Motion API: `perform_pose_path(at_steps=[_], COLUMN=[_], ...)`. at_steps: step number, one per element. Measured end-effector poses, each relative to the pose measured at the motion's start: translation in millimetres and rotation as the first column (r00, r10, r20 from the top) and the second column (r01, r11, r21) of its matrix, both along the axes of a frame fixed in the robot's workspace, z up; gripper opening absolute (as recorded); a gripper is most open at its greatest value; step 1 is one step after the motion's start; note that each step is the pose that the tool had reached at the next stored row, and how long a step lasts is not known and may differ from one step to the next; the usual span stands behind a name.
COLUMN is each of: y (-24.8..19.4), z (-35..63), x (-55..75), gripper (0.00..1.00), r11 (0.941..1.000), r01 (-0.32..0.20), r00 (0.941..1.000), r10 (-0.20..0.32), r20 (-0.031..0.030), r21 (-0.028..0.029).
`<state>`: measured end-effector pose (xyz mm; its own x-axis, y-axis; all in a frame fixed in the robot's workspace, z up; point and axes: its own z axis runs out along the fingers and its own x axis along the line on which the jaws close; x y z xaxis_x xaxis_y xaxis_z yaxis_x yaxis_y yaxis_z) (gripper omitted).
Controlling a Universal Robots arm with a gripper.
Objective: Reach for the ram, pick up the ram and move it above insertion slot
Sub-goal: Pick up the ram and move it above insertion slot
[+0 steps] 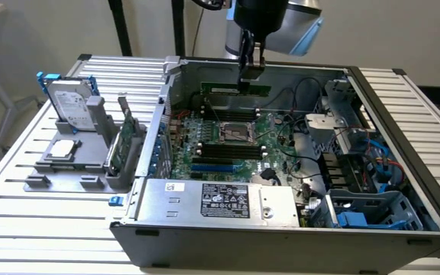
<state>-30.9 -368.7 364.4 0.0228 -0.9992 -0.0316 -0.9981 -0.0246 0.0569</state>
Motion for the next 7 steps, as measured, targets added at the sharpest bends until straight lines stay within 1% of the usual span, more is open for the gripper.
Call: perform_pose_path(at_steps=[7], y=[0.0], z=[0.0], x=[0.5], gripper=[0.13], r11=[1.0000], r01=[0.000], r00=[1.0000], r10=[0.000], r20=[0.0000], r21=[0.0000])
